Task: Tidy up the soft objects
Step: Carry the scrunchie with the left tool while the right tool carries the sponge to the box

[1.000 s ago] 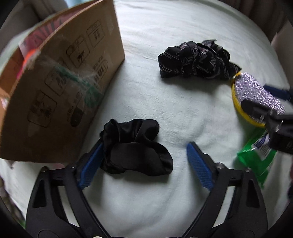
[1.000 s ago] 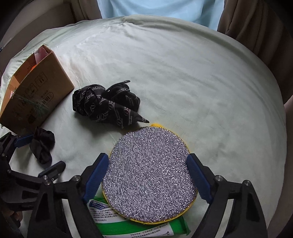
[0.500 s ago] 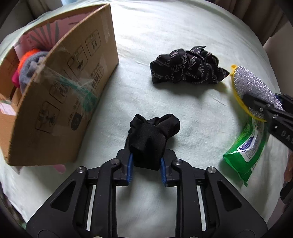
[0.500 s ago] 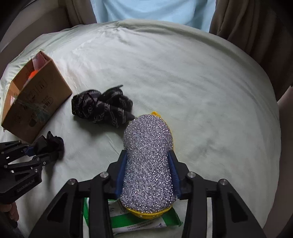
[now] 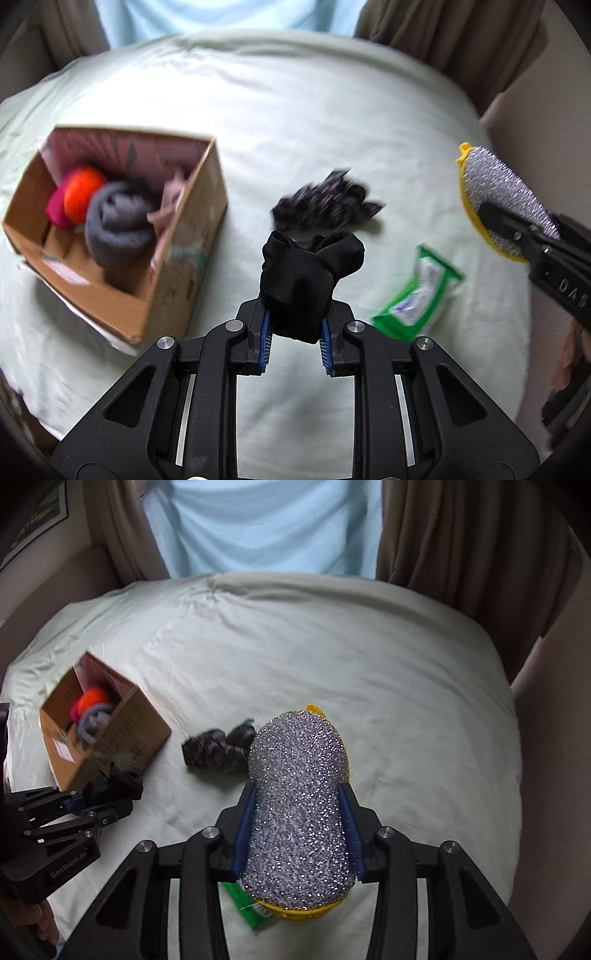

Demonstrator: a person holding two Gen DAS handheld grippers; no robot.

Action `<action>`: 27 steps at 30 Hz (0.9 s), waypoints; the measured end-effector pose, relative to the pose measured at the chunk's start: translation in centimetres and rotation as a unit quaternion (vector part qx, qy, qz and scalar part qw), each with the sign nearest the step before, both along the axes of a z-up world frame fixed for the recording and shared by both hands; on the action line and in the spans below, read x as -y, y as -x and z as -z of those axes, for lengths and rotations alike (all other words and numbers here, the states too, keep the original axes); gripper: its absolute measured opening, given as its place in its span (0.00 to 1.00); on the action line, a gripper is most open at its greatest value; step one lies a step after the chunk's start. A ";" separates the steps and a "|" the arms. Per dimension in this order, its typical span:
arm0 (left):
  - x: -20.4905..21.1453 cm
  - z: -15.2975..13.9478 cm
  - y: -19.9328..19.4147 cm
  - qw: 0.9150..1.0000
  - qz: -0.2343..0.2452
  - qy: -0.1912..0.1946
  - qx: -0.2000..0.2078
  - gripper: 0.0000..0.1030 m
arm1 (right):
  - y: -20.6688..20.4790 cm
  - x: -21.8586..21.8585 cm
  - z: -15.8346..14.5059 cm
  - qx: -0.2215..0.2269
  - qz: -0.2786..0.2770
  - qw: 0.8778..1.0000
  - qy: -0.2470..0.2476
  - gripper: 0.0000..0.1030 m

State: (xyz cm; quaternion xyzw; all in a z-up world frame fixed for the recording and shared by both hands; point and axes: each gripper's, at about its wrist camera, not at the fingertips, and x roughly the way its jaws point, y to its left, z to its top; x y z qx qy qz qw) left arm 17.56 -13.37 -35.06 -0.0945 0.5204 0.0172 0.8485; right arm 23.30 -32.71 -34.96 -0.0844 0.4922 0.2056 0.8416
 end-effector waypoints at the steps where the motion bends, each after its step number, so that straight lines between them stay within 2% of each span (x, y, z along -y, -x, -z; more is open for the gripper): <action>1: -0.3 -1.4 0.1 1.000 0.004 0.003 0.007 0.18 | 0.4 0.0 -1.0 0.004 0.011 1.000 0.001 0.38; 3: 0.0 -3.6 -0.8 1.000 0.010 0.007 0.022 0.18 | 1.1 -0.1 -3.4 0.012 0.025 1.000 -0.006 0.38; 9: -1.2 -10.4 0.5 0.998 0.030 0.005 0.053 0.18 | 3.9 -1.4 -10.2 0.029 0.060 0.997 -0.024 0.38; 17: -7.2 -17.5 2.0 0.995 0.057 0.004 0.087 0.18 | 8.8 -5.9 -17.1 0.036 0.107 0.992 -0.047 0.38; 23: -14.1 -19.9 2.4 0.993 0.070 -0.006 0.097 0.18 | 11.0 -11.1 -20.8 0.051 0.140 0.987 -0.062 0.38; 27: -18.8 -20.0 1.7 0.994 0.067 -0.010 0.090 0.18 | 11.1 -16.0 -21.0 0.049 0.147 0.986 -0.064 0.38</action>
